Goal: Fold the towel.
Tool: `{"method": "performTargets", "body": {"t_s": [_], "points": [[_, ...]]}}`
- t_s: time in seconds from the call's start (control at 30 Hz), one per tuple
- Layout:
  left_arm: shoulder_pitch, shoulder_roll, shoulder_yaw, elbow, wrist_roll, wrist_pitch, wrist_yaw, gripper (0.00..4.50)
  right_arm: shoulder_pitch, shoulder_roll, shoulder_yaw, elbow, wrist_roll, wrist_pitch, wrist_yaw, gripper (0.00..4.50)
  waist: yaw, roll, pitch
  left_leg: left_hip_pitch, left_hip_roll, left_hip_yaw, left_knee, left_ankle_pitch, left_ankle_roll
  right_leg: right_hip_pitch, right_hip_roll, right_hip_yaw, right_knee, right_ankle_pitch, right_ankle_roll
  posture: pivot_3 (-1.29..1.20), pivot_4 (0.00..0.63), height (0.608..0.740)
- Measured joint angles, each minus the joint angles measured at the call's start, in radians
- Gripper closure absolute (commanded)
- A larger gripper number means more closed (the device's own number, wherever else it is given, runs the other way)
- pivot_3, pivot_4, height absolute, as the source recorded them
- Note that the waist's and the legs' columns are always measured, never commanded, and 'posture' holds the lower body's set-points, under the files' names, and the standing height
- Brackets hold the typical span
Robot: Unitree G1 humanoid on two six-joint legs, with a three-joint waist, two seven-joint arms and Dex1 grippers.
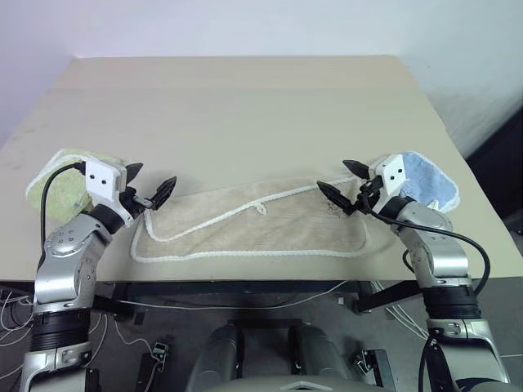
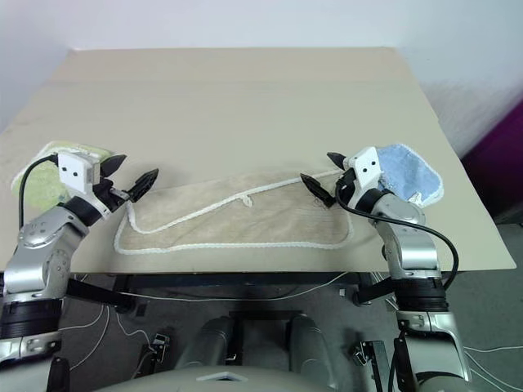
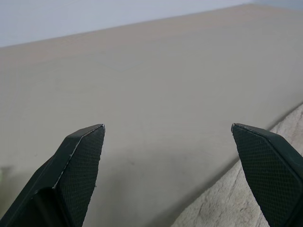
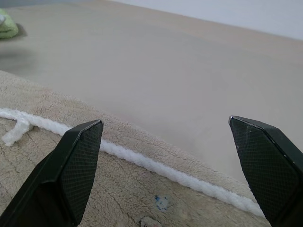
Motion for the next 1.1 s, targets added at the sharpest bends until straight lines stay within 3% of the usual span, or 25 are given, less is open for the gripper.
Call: {"method": "performTargets", "body": {"t_s": [0.33, 0.67, 0.87, 1.1], "points": [[-0.004, -0.014, -0.003, -0.032, -0.005, 0.006, 0.011, 0.0, -0.02, -0.002, 0.006, -0.005, -0.005, -0.008, -0.011, 0.04, 0.001, 0.0, 0.0, 0.0, 0.0, 0.0, 0.0, 0.0, 0.0, 0.0, 0.0, 0.0, 0.0, 0.0, 0.0, 0.0, 0.15, 0.74], [-0.067, 0.013, -0.04, 0.058, 0.01, -0.006, -0.071, 0.0, 0.011, -0.008, -0.004, -0.035, -0.004, -0.007, -0.046, 0.04, 0.0, 0.0, 0.0, 0.0, 0.0, 0.0, 0.0, 0.0, 0.0, 0.0, 0.001, 0.0, 0.0, 0.0, 0.0, 0.0, 0.15, 0.74], [-0.068, 0.13, -0.047, 0.109, 0.043, -0.058, -0.201, 0.0, 0.012, 0.016, 0.003, -0.037, -0.005, -0.008, -0.074, 0.04, -0.002, 0.0, 0.0, 0.0, 0.0, 0.001, -0.001, 0.0, 0.0, 0.0, 0.001, 0.0, 0.0, 0.0, 0.0, 0.0, 0.15, 0.74], [-0.02, 0.333, -0.061, 0.197, 0.064, -0.222, -0.493, 0.0, 0.1, 0.027, 0.001, -0.1, -0.003, -0.017, -0.099, 0.04, 0.001, 0.001, 0.0, 0.0, 0.0, 0.0, -0.001, 0.0, 0.0, 0.0, -0.001, 0.0, -0.001, 0.0, 0.0, 0.0, 0.15, 0.74]]}}
